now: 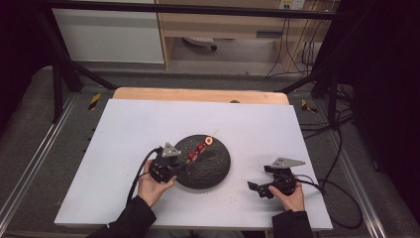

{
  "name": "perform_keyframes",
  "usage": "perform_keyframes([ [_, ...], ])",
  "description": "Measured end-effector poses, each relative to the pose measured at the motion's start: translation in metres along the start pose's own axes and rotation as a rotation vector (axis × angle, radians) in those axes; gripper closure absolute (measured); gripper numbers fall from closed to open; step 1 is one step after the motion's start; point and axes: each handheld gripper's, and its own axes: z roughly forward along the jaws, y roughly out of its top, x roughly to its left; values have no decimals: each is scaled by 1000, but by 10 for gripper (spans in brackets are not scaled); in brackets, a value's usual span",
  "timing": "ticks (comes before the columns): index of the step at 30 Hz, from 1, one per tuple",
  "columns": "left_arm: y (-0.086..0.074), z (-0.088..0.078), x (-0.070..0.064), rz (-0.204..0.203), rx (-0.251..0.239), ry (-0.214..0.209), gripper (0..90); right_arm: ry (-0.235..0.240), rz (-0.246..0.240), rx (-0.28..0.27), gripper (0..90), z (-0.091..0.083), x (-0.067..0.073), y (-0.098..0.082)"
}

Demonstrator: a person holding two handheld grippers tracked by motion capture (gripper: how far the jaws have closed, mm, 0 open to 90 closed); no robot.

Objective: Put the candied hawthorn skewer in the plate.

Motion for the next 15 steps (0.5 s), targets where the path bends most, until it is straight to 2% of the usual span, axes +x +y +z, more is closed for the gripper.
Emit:
perform_keyframes([
  [7,-3,12,-3,9,74,23,886,-1,3,-7,5,-2,-1,-2],
  [15,-5,19,-6,15,110,36,885,0,1,-11,5,-3,-2,-2],
])
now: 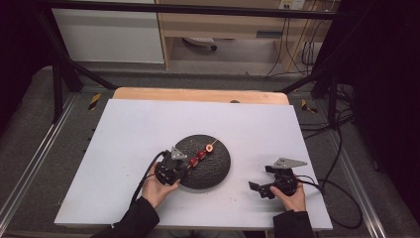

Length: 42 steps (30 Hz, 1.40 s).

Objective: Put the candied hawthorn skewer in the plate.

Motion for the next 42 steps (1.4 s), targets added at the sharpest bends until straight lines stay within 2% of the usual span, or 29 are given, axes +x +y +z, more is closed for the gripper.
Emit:
perform_keyframes([
  [5,-1,2,-2,13,4,10,884,-1,0,-2,5,0,0,0],
  [11,-2,1,-1,9,-10,9,871,-3,0,-7,5,-1,0,0],
  [15,-3,-5,3,22,-35,-4,784,-5,2,-7,5,-1,0,0],
  [25,-15,-34,24,66,-94,-54,421,-10,3,-10,5,-2,0,0],
  [30,-28,-46,40,61,-113,-80,243,-11,8,-12,5,-3,0,1],
  [32,-35,-50,46,45,-117,-86,201,-13,6,-14,5,-3,0,0],
  [36,-52,-57,58,29,-124,-74,110,-15,4,-14,5,-4,0,0],
  [42,-75,-66,72,-10,-158,-61,63,-18,-1,-6,5,-3,0,0],
])
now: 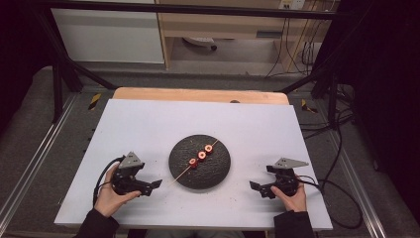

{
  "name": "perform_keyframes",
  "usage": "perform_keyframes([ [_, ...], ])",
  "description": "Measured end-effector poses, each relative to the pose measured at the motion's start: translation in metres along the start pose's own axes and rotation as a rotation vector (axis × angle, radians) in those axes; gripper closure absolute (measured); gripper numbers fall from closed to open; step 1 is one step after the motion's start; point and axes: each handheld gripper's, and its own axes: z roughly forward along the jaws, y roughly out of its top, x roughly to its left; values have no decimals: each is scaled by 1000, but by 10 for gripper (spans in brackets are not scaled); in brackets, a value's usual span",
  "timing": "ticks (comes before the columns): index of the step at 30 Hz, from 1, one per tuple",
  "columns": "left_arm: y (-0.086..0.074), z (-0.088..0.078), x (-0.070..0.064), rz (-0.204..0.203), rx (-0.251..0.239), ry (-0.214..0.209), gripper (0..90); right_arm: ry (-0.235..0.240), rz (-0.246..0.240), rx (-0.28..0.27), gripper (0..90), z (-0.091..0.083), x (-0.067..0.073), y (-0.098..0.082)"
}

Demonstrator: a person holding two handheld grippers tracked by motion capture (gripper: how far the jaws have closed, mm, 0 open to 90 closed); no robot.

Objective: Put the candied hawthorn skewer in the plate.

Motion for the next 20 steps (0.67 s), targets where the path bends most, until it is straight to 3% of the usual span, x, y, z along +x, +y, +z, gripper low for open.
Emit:
perform_keyframes([
  [9,-31,-7,14,-4,-26,26,65,-10,1,19,5,1,1,-1],
  [20,-37,-13,22,-10,-35,49,68,-7,0,29,5,1,1,-2],
])
